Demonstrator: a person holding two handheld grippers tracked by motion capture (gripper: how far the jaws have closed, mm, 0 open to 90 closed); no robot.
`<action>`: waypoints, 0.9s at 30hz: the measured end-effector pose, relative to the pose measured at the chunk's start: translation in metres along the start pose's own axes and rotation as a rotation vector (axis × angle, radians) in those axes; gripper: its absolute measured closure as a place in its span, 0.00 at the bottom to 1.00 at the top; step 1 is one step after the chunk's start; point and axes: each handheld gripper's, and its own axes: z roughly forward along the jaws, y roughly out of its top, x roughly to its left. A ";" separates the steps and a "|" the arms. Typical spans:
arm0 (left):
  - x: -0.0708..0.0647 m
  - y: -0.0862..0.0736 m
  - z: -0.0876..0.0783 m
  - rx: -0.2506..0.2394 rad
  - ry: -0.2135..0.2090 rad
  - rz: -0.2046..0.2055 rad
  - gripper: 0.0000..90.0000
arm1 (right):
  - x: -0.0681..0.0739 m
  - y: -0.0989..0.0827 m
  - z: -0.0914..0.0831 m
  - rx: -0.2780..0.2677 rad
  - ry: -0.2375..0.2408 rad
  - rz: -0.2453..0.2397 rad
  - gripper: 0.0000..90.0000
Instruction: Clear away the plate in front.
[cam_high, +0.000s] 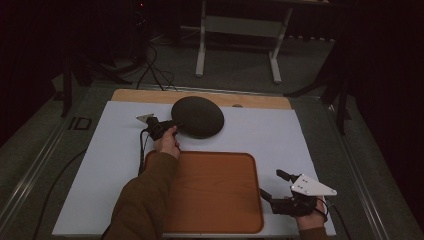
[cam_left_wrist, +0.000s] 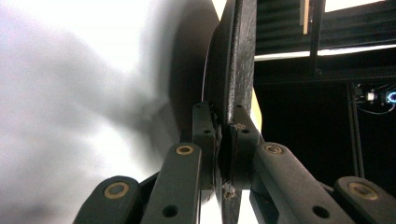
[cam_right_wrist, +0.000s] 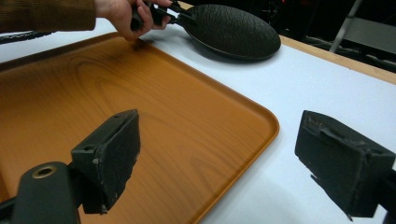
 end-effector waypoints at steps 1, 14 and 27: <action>-0.001 0.000 -0.002 0.004 0.002 0.003 0.95 | 0.000 0.000 0.000 0.000 -0.001 0.000 0.15; -0.011 -0.006 -0.033 0.028 -0.076 0.037 0.95 | 0.000 0.000 -0.001 -0.005 -0.008 0.000 0.15; -0.012 -0.019 -0.069 0.062 -0.138 0.062 0.94 | 0.000 0.000 -0.001 -0.005 -0.014 0.001 0.15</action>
